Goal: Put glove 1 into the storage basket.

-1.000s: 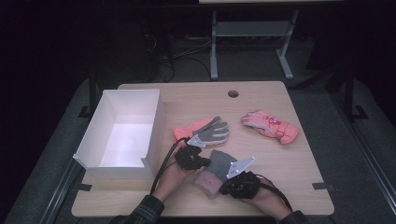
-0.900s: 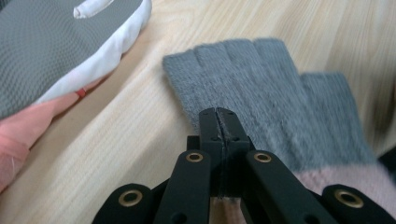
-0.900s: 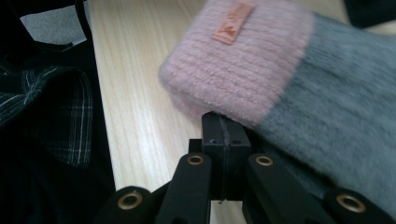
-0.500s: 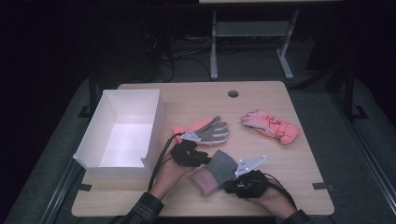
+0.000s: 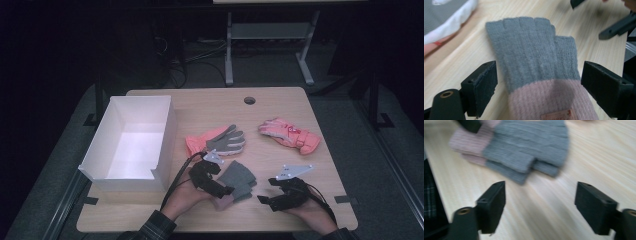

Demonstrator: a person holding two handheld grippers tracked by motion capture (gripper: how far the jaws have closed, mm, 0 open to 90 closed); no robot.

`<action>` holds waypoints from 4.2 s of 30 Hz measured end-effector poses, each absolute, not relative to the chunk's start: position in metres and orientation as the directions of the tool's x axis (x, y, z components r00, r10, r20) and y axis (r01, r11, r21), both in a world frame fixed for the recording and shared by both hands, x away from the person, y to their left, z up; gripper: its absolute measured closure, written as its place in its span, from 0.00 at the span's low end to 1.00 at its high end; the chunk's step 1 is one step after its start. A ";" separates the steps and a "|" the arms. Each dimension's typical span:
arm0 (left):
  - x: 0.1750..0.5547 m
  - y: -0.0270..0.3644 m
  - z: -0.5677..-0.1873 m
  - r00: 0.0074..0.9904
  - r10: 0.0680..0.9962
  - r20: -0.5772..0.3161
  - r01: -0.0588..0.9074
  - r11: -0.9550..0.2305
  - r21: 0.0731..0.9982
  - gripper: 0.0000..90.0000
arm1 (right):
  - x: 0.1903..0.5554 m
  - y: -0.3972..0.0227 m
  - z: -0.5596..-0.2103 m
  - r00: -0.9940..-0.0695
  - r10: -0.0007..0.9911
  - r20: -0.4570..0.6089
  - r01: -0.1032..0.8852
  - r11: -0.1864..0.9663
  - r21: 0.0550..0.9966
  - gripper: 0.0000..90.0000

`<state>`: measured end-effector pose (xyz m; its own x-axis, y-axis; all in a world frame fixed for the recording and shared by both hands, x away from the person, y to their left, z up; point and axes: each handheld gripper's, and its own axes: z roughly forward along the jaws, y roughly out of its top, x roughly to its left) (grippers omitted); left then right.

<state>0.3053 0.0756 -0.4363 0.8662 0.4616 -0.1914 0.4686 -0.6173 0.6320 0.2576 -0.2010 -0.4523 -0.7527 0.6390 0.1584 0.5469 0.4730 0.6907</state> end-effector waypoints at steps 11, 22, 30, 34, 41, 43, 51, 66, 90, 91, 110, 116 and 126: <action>0.301 0.061 -0.451 0.882 0.455 -0.123 0.431 -0.675 0.599 0.13 | 0.261 -0.214 -0.453 -0.706 0.698 0.118 0.554 0.442 0.706 0.16; 0.303 0.061 -0.460 0.871 0.468 -0.148 0.457 -0.664 0.591 0.13 | 0.260 -0.214 -0.452 -0.696 0.710 0.113 0.555 0.431 0.712 0.16; 0.300 0.059 -0.460 0.878 0.460 -0.135 0.445 -0.679 0.584 0.18 | 0.261 -0.214 -0.452 -0.696 0.710 0.103 0.548 0.433 0.715 0.16; 0.300 0.058 -0.457 0.888 0.435 -0.148 0.435 -0.691 0.577 0.32 | 0.262 -0.216 -0.452 -0.691 0.715 0.106 0.551 0.425 0.718 0.16; 0.302 0.058 -0.455 0.885 0.409 -0.222 0.458 -0.683 0.568 0.56 | 0.262 -0.215 -0.451 -0.694 0.712 0.109 0.545 0.420 0.726 0.15; 0.303 0.057 -0.454 0.884 0.408 -0.229 0.462 -0.686 0.562 0.58 | 0.262 -0.215 -0.451 -0.693 0.713 0.108 0.545 0.419 0.726 0.15; 0.305 0.058 -0.448 0.885 0.398 -0.240 0.461 -0.690 0.558 0.64 | 0.262 -0.216 -0.451 -0.687 0.718 0.110 0.548 0.413 0.728 0.15; 0.311 0.075 -0.416 0.863 0.426 -0.271 0.500 -0.647 0.576 0.64 | 0.262 -0.216 -0.451 -0.683 0.720 0.123 0.552 0.398 0.733 0.15; 0.335 0.129 -0.318 0.831 0.519 -0.201 0.507 -0.557 0.658 0.64 | 0.263 -0.219 -0.451 -0.666 0.737 0.118 0.557 0.385 0.736 0.15; 0.337 0.132 -0.315 0.830 0.521 -0.200 0.507 -0.556 0.658 0.64 | 0.263 -0.219 -0.451 -0.665 0.738 0.116 0.557 0.387 0.735 0.15; 0.354 0.200 -0.276 0.735 0.658 -0.163 0.555 -0.447 0.701 0.64 | 0.263 -0.218 -0.452 -0.664 0.738 0.119 0.562 0.387 0.731 0.15; 0.359 0.227 -0.275 0.683 0.714 -0.154 0.579 -0.401 0.710 0.64 | 0.264 -0.218 -0.453 -0.661 0.740 0.122 0.563 0.382 0.733 0.15; 0.368 0.270 -0.284 0.575 0.806 -0.144 0.629 -0.321 0.708 0.64 | 0.264 -0.217 -0.454 -0.659 0.742 0.122 0.567 0.384 0.729 0.15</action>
<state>0.3683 0.2704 -0.2843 0.5746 0.8056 -0.1443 0.6286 -0.3215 0.7082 0.2640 -0.2175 -0.4537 -0.6594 0.7418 0.1221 0.5670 0.3841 0.7287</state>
